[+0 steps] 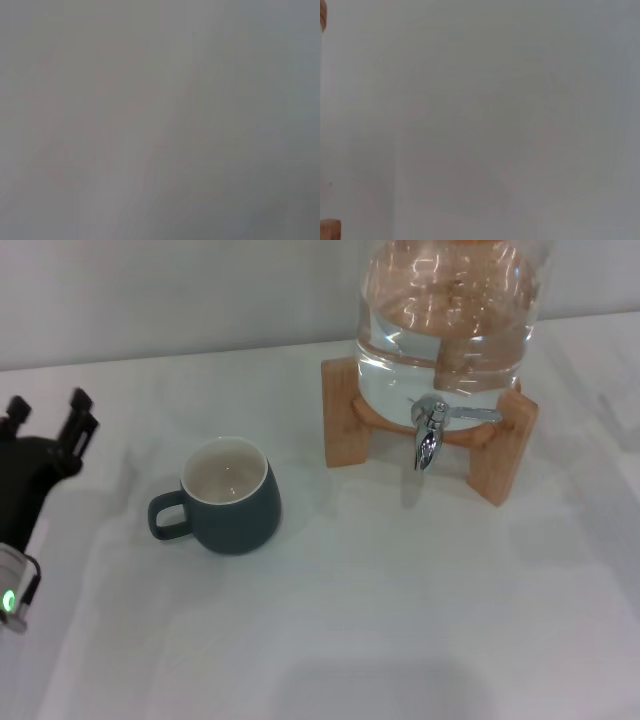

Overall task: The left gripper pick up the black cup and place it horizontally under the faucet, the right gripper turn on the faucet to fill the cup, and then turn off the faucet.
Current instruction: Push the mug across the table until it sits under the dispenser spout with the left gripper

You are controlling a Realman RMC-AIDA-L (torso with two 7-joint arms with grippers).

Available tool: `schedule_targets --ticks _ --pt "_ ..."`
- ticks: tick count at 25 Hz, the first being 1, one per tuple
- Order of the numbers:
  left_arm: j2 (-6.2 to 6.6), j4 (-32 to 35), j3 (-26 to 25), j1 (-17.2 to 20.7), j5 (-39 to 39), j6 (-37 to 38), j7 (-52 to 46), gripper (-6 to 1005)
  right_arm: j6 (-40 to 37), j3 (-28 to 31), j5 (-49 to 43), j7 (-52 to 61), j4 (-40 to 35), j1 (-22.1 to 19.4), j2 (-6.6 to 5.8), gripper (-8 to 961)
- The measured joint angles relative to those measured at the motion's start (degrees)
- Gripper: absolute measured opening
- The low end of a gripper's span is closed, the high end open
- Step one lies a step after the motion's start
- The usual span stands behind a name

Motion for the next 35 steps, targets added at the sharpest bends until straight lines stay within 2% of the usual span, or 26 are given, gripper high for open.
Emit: schedule_targets --ticks 9,18,23,35 --pt "0.06 0.1 0.1 4.2 8.4 3.4 -2.0 793 -1.6 0.0 -0.1 0.0 0.0 0.7 -0.12 838" --pt "-0.11 0.0 0.7 7.5 11.6 4.3 -5.6 786 -3.3 0.0 -0.3 -0.4 -0.4 1.4 -0.21 838" --pt "-0.01 0.1 3.6 7.3 11.7 4.2 -5.7 786 -2.9 0.0 -0.4 -1.0 -0.7 1.4 0.00 838" --pt "0.09 -0.3 6.2 6.0 11.7 3.8 -6.2 787 -2.8 0.0 -0.2 -1.0 -0.7 1.4 0.06 838"
